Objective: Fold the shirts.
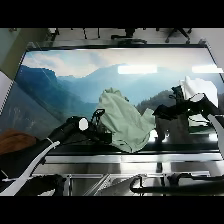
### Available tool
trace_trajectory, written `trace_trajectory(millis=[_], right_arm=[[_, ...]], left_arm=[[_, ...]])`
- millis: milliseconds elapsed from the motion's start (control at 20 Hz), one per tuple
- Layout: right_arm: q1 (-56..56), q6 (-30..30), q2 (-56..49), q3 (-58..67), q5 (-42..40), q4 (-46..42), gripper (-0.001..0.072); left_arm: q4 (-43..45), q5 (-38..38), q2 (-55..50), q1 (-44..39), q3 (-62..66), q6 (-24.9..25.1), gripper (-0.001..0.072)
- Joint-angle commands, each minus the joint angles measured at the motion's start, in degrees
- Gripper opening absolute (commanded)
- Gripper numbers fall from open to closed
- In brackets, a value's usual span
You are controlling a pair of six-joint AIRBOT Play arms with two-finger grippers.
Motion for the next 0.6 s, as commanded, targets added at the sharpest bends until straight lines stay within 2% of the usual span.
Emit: trace_trajectory(millis=[0, 50, 100, 150, 200, 250, 300, 350, 400, 550], right_arm=[[-0.3, -0.5, -3.8, 0.0, -1.9, 0.7, 0.0504], [-0.3, -1.0, -4.5, 0.0, -1.9, 1.5, 0.0502], [-0.3, -2.3, -5.1, 0.0, -1.7, 3.2, 0.0435], [-0.3, -3.8, -5.5, 0.0, -1.6, 5.4, 0.0340], [-0.3, -4.8, -5.6, 0.0, -1.5, 7.6, 0.0343], [-0.3, -5.4, -5.7, 0.0, -1.0, 9.6, 0.0338], [-0.3, -6.8, -5.7, 0.0, 0.2, 12.0, 0.0202], [-0.3, -8.4, -5.6, 0.0, 1.9, 14.3, 0.0047], [-0.4, -9.1, -5.4, 0.1, 3.6, 15.8, 0.0017], [-0.6, -10.5, -3.1, 2.8, 9.2, 19.2, 0.0015]], left_arm=[[-1.2, 3.3, -2.5, -0.5, 0.2, 0.0, 0.0695], [-0.8, 3.2, -3.0, -0.5, 1.0, 0.0, 0.0695], [-0.8, 3.2, -3.5, -0.5, 2.0, 0.0, 0.0678], [-0.7, 3.1, -4.0, -0.5, 3.1, 0.0, 0.0498], [-0.7, 3.0, -4.5, -0.5, 4.0, 0.0, 0.0335], [-0.7, 2.9, -4.9, -0.5, 4.8, 0.1, 0.0232], [-0.7, 2.6, -5.3, -0.5, 5.6, 0.1, 0.0217], [-0.7, 2.0, -5.5, -0.4, 6.4, 0.2, 0.0062], [-0.7, 1.5, -5.4, -0.1, 7.2, 0.6, 0.0018], [-0.7, -3.2, -3.1, 2.6, 13.0, 1.0, 0.0017]])
